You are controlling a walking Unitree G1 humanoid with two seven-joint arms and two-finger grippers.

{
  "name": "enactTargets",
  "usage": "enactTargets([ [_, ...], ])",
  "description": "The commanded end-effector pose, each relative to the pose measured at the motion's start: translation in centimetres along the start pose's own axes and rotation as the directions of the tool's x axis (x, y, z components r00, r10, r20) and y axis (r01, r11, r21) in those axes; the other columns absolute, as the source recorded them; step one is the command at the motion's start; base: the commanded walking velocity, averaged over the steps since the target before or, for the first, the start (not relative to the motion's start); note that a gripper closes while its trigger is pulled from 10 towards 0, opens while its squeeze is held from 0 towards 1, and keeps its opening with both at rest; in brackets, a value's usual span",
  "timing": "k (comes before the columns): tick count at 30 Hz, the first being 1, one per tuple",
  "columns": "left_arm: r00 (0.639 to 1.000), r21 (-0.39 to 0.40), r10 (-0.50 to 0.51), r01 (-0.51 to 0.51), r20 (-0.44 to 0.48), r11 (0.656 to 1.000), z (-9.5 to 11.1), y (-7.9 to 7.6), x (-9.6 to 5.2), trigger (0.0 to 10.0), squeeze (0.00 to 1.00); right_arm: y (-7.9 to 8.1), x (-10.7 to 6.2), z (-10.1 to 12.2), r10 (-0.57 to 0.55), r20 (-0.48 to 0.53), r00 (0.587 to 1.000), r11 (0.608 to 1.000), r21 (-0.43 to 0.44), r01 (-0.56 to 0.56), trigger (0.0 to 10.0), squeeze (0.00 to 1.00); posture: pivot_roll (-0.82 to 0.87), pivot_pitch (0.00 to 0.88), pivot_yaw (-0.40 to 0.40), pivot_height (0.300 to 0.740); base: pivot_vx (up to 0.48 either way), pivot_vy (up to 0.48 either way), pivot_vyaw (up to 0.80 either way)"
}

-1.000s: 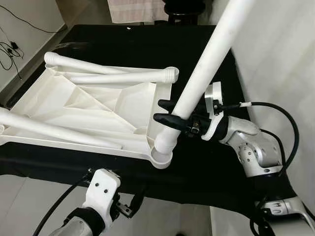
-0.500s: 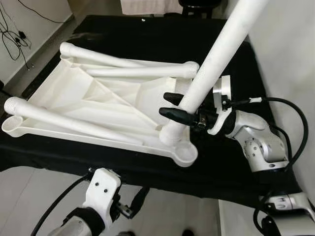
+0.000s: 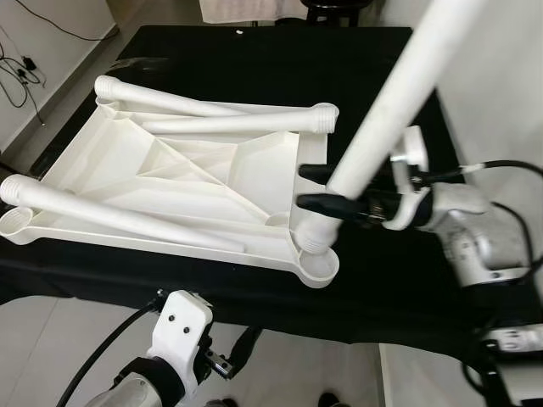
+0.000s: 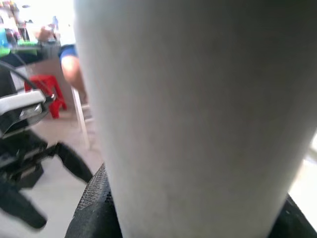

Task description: Building children table

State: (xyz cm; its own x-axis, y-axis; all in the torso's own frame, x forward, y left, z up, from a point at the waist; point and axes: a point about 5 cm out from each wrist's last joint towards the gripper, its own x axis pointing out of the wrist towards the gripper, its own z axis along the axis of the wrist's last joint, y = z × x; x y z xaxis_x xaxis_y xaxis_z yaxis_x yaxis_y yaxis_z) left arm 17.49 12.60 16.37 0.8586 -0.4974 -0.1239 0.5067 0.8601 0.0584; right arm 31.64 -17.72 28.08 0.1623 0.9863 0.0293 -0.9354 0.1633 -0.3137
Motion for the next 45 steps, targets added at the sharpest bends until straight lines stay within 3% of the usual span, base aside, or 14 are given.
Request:
enactTargets([
  [1, 1.0, 0.01, -0.012, 0.013, -0.024, 1.0, -0.4, -0.1, -0.3, 10.0, 0.0, 1.1, -0.3, -1.0, 0.09, -0.036, 0.995, 0.994, 0.06, -0.088, 10.0, 0.0, 0.04, 0.277, 0.011, 0.74, 0.0, 0.0, 0.0],
  [5, 0.999, 0.0, -0.024, 0.024, -0.024, 1.0, -0.4, -0.1, -0.3, 10.0, 0.0, 2.3, -0.1, -1.0, 0.171, -0.046, 0.984, 0.983, 0.08, -0.167, 10.0, 0.0, 0.04, 0.276, 0.014, 0.74, 0.0, 0.0, 0.0],
  [13, 0.999, -0.002, -0.035, 0.035, -0.023, 0.999, -0.5, -0.2, -0.2, 10.0, 0.0, 2.5, 1.3, -1.3, 0.193, -0.049, 0.98, 0.981, 0.043, -0.191, 10.0, 0.0, 0.04, 0.266, 0.012, 0.74, 0.0, 0.0, 0.0],
  [25, 0.999, -0.016, -0.049, 0.049, -0.018, 0.999, -0.6, -0.5, -0.2, 10.0, 0.0, 2.5, 3.9, -1.1, 0.21, 0.001, 0.978, 0.977, 0.023, -0.21, 10.0, 0.0, 0.04, 0.259, 0.002, 0.74, 0.0, 0.0, 0.0],
  [37, 0.999, -0.019, -0.048, 0.048, -0.006, 0.999, -0.3, -0.7, -0.2, 10.0, 0.0, 2.1, 4.6, -1.3, 0.223, -0.026, 0.975, 0.975, 0.02, -0.222, 10.0, 0.0, 0.03, 0.277, -0.007, 0.74, 0.0, 0.0, 0.0],
  [45, 0.999, -0.021, -0.049, 0.049, -0.002, 0.999, -0.2, -0.7, -0.2, 10.0, 0.0, 1.3, 5.3, -1.6, 0.163, -0.036, 0.986, 0.987, 0.012, -0.163, 10.0, 0.0, 0.03, 0.284, -0.009, 0.74, 0.0, 0.0, 0.0],
])
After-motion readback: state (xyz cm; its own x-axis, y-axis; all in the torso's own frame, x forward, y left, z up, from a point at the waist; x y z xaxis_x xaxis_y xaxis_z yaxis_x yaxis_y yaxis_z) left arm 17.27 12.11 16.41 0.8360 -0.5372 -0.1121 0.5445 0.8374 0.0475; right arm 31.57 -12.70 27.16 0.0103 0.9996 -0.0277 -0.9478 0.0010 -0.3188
